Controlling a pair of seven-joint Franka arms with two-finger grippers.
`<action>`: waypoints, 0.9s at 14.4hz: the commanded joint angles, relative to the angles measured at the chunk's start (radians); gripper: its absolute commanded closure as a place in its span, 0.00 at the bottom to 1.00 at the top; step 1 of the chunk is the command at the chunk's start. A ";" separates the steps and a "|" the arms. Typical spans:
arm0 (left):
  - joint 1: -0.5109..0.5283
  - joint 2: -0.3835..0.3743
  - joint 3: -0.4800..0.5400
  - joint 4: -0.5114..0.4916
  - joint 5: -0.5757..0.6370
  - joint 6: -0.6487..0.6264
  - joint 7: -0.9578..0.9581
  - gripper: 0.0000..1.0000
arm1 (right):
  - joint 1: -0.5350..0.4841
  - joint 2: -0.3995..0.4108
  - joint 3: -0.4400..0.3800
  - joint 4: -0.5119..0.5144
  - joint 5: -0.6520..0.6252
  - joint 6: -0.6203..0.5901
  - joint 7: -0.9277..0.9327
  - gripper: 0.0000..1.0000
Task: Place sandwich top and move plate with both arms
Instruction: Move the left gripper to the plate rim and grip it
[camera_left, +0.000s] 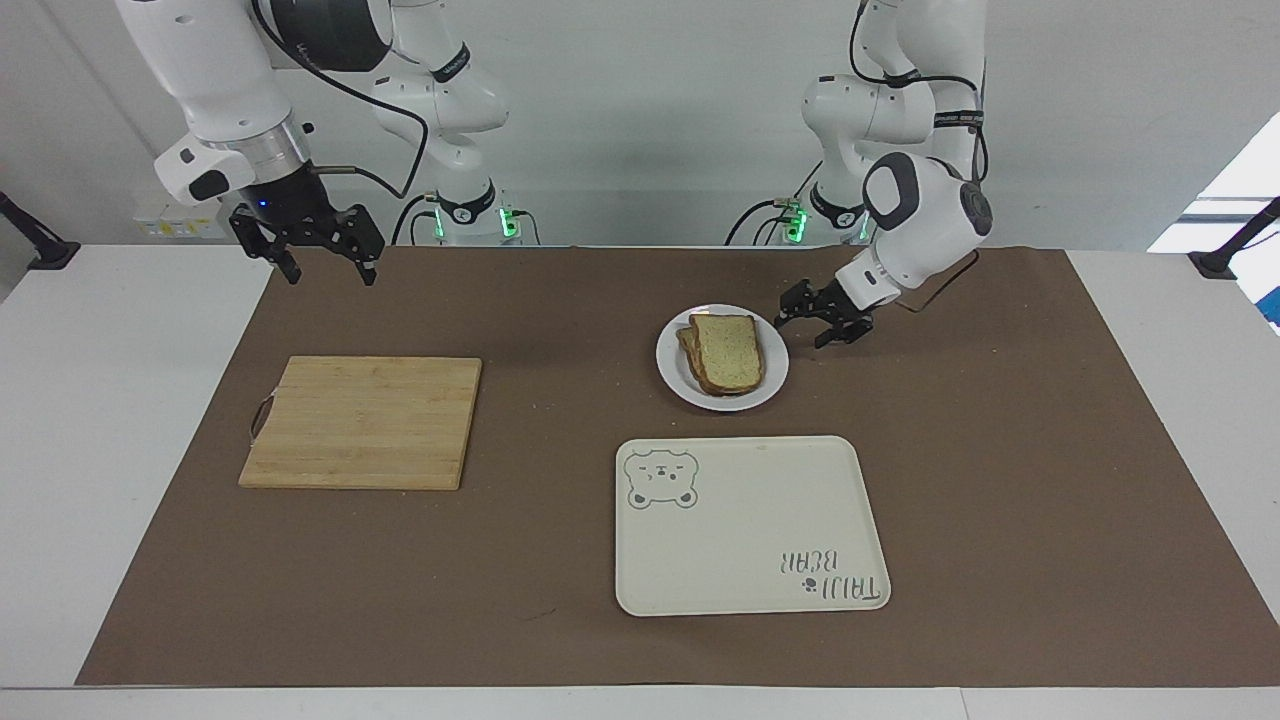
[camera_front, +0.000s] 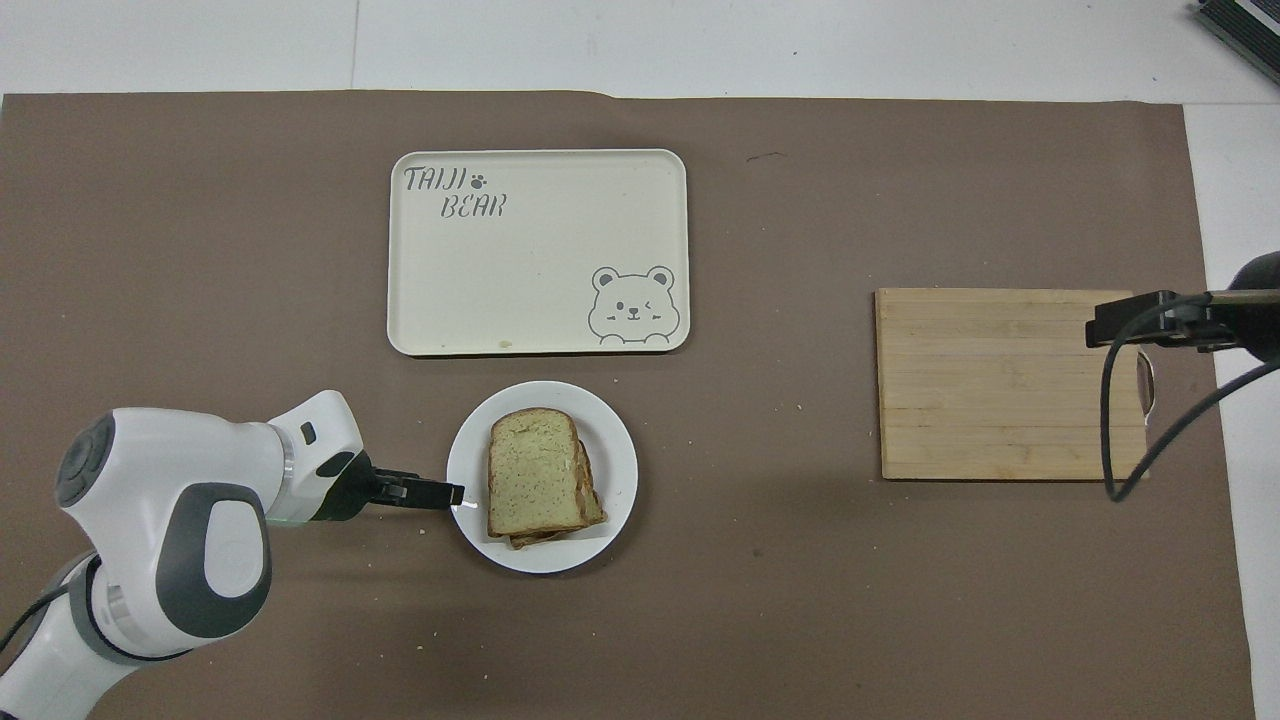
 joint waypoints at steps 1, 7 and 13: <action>-0.004 -0.007 0.017 -0.058 -0.112 0.029 0.131 0.32 | -0.010 0.001 0.004 0.028 -0.015 -0.035 -0.020 0.00; -0.001 0.026 0.017 -0.074 -0.271 0.032 0.235 0.52 | -0.016 0.023 0.009 0.211 -0.062 -0.205 -0.070 0.00; -0.008 0.098 0.017 -0.077 -0.380 0.073 0.287 0.60 | -0.019 0.003 0.010 0.151 -0.052 -0.164 -0.070 0.00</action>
